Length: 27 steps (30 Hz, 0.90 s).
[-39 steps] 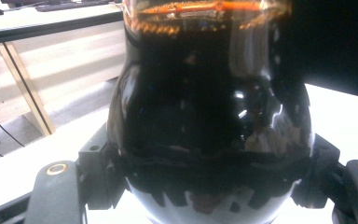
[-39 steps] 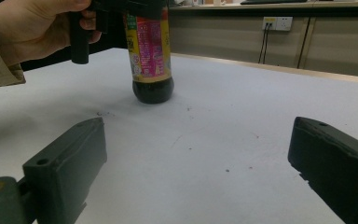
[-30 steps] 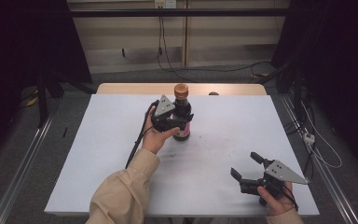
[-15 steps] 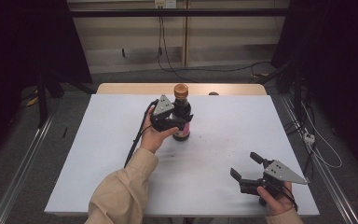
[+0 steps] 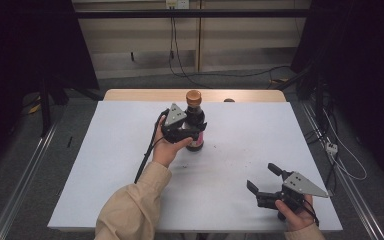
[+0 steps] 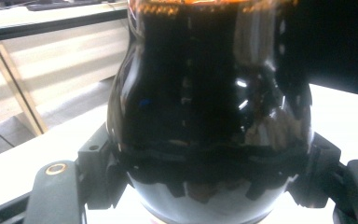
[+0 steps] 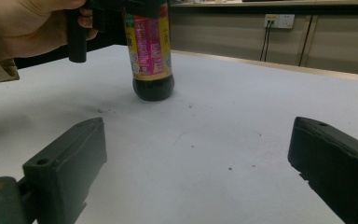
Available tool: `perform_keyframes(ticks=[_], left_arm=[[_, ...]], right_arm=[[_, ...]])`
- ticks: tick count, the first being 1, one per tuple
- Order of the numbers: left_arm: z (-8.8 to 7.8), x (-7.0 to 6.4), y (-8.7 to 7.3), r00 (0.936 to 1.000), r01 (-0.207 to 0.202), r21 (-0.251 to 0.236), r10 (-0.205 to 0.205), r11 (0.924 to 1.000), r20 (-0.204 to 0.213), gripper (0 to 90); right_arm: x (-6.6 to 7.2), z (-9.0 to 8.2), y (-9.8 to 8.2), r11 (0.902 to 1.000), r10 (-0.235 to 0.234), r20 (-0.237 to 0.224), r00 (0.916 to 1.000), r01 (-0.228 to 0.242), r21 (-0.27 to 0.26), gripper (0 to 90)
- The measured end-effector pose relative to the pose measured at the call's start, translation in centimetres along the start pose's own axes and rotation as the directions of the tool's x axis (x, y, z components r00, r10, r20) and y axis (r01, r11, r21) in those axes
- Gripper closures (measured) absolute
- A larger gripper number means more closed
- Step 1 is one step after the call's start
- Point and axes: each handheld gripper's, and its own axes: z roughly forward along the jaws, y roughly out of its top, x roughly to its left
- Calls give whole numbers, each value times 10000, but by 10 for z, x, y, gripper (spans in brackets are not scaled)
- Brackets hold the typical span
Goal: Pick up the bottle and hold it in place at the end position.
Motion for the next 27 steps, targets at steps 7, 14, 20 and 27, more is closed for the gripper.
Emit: perform_keyframes(ticks=[7, 14, 20, 27], left_arm=[[0, -4, -2, 9993, 20, -39, -22, 10000, -368, 265], [-1, 2, -2, 9996, -136, 8, 136, 9999, 233, 279], [0, 4, -2, 9989, -225, -90, 229, 9997, 403, 277], [0, 0, -4, 9998, 69, -172, -66, 9998, 170, 270]], right_arm=[[1, 1, 0, 10000, -36, -43, 10000, 36, -1, 36], [0, -1, 0, 10000, -2, 10, 10000, 2, -25, 35], [0, 1, 0, 10000, 16, -23, 10000, -16, 12, 36], [0, 1, -1, 9999, 56, 0, 10000, -56, 88, 36]])
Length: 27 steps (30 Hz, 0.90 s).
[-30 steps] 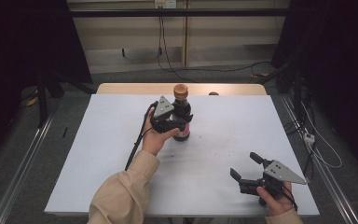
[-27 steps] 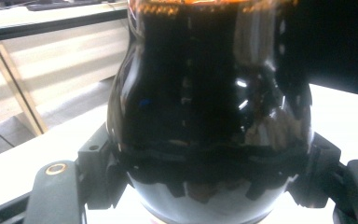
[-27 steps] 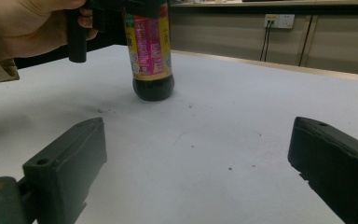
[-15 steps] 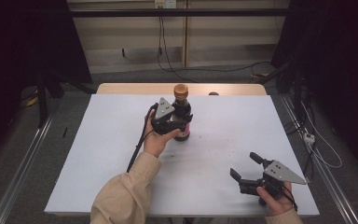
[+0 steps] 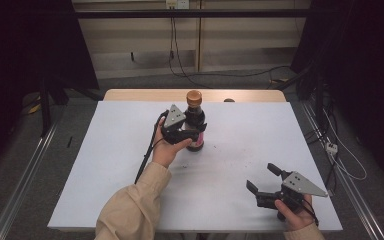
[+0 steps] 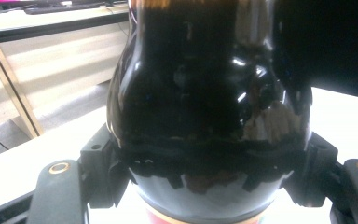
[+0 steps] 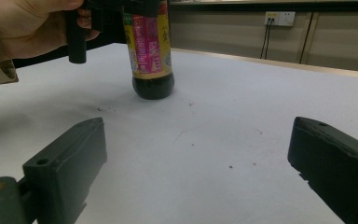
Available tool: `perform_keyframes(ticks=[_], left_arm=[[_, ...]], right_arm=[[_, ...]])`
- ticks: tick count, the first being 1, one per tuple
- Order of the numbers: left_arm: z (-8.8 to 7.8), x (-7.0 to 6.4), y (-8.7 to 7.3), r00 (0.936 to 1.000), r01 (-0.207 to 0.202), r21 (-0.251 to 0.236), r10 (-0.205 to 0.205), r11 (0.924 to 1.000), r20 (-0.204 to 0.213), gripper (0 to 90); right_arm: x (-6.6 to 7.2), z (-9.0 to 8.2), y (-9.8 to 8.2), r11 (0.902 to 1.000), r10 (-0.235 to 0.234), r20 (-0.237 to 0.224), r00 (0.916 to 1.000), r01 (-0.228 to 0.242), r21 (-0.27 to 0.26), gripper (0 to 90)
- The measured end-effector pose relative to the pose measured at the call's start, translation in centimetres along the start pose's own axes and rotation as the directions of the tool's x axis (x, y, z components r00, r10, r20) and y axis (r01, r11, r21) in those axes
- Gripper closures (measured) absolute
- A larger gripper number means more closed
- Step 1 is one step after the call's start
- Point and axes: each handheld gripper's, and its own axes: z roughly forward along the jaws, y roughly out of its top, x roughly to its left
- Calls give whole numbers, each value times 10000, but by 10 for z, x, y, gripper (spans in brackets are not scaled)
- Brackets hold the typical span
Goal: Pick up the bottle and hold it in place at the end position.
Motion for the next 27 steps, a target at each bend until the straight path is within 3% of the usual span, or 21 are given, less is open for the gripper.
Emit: perform_keyframes(ticks=[4, 8, 21, 23, 27], left_arm=[[1, -2, -1, 9999, 112, 58, -112, 9999, -117, 252], [3, -6, -9, 9994, -209, 306, 217, 9993, -281, 212], [0, 0, -15, 9996, 270, 86, -268, 9996, -134, 253], [0, -2, -14, 9998, 169, 107, -167, 9998, -98, 289], [2, -3, -14, 9998, 170, 14, -169, 9999, -129, 263]], right_arm=[[0, 1, 0, 9999, 111, 32, 9999, -111, 20, 36], [1, 2, 2, 9999, 160, 35, 9999, -160, 4, 35], [3, 12, 9, 9999, -60, -28, 10000, 61, 126, 34], [2, 15, 13, 9995, 172, 13, 9999, -172, 250, 34], [-1, 22, 21, 9987, 283, 105, 9995, -287, 414, 33]])
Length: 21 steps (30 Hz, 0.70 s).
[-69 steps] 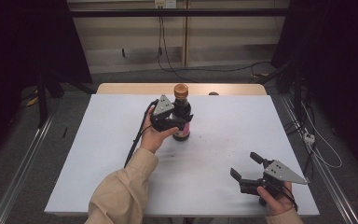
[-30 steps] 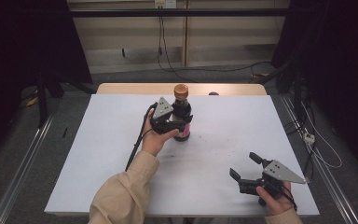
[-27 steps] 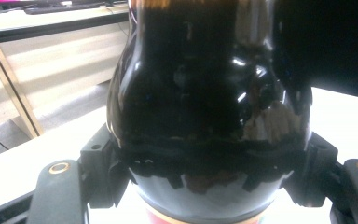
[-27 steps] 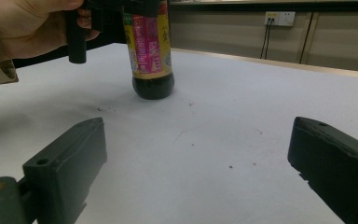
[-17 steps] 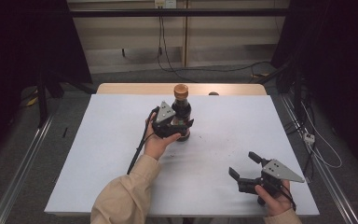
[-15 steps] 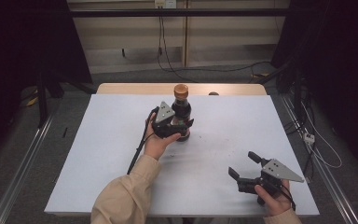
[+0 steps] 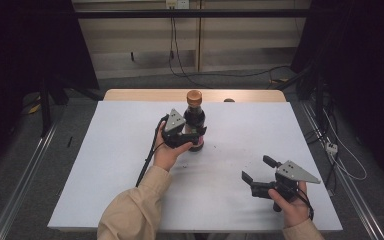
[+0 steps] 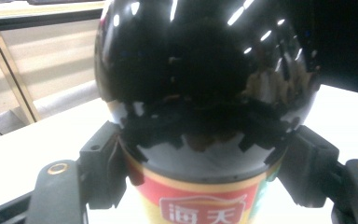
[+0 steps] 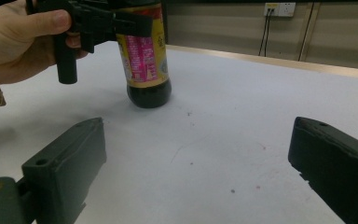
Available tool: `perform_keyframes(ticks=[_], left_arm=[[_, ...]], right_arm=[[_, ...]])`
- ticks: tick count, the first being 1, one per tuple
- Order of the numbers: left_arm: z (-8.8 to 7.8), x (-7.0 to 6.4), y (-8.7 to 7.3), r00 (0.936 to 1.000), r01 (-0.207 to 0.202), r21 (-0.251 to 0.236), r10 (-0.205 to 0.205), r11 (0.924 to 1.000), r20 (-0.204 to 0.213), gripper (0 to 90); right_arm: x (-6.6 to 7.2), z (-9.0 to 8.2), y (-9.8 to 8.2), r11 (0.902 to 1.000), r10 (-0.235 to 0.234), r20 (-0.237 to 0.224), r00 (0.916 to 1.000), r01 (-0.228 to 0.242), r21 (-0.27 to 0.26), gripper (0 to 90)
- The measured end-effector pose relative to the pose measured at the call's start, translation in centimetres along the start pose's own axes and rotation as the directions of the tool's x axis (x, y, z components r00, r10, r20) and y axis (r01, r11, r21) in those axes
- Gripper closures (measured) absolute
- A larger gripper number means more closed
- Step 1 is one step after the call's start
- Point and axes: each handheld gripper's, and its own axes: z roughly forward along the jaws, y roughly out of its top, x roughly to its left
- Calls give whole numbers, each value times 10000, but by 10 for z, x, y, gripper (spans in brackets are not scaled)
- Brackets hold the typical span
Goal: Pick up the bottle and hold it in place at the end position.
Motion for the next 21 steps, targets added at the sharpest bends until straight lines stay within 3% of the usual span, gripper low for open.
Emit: perform_keyframes(ticks=[2, 9, 21], left_arm=[[0, 1, 0, 9998, 173, -49, -173, 9998, 4, 289], [1, 2, -1, 9998, 172, -88, -171, 9998, 56, 295], [0, 1, 0, 9997, 230, -50, -230, 9997, 55, 299]], right_arm=[[-2, 4, 5, 9999, 89, -2, 10000, -89, 58, 33], [-6, 21, 18, 9988, 463, -160, 9988, -461, 143, 34], [-5, 40, 38, 9988, 298, -347, 9990, -284, 393, 39]])
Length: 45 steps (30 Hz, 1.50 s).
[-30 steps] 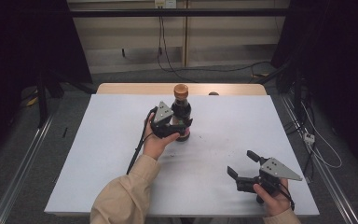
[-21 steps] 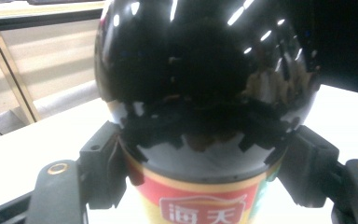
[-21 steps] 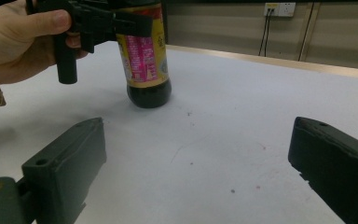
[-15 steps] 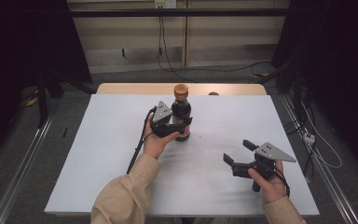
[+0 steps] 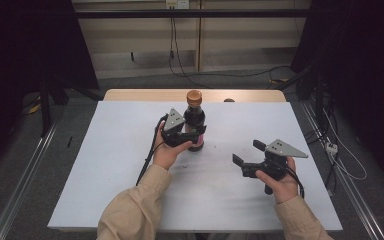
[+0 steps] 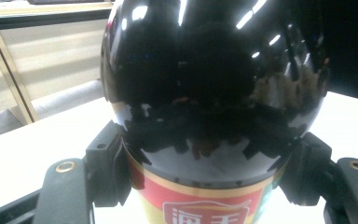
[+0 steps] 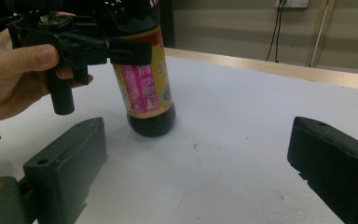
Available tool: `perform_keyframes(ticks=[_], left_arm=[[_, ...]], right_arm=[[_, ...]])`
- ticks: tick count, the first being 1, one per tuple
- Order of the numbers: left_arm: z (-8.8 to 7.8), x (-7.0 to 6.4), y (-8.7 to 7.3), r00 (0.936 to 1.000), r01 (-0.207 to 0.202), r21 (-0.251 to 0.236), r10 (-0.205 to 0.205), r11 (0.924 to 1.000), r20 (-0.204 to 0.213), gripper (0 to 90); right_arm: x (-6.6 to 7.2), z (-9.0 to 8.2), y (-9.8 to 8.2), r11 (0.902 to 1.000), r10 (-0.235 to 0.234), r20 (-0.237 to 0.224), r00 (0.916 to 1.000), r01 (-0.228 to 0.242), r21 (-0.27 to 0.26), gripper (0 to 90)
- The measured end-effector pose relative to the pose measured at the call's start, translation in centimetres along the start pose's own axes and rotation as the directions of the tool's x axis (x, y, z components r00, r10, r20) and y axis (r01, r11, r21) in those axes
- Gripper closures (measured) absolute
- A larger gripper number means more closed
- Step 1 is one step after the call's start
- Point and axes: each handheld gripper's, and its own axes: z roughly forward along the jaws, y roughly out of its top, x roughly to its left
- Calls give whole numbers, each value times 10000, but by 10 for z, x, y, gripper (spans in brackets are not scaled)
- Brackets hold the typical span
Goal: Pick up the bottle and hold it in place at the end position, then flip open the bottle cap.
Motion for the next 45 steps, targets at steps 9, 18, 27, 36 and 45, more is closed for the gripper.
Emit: perform_keyframes(ticks=[9, 18, 27, 36, 45], left_arm=[[0, 0, 1, 9999, -106, 80, 106, 9999, -21, 299], [0, 0, 1, 10000, -95, 73, 95, 9999, -7, 300], [0, -1, 1, 10000, -90, 73, 91, 9999, -4, 300], [-1, -1, 1, 9999, -124, 128, 124, 9998, -45, 300], [0, -1, 1, 9999, -110, 147, 110, 9998, -27, 300]], right_arm=[[-3, 11, 23, 9998, 120, 220, 9997, -117, -154, 39], [-4, 23, 32, 9998, 170, 253, 9995, -171, 32, 84], [0, 33, 48, 9999, 110, 71, 9999, -110, -5, 160], [5, 46, 66, 9996, -270, -117, 9996, 271, 47, 315], [10, 53, 85, 9982, -575, -641, 9963, 584, 124, 647]])
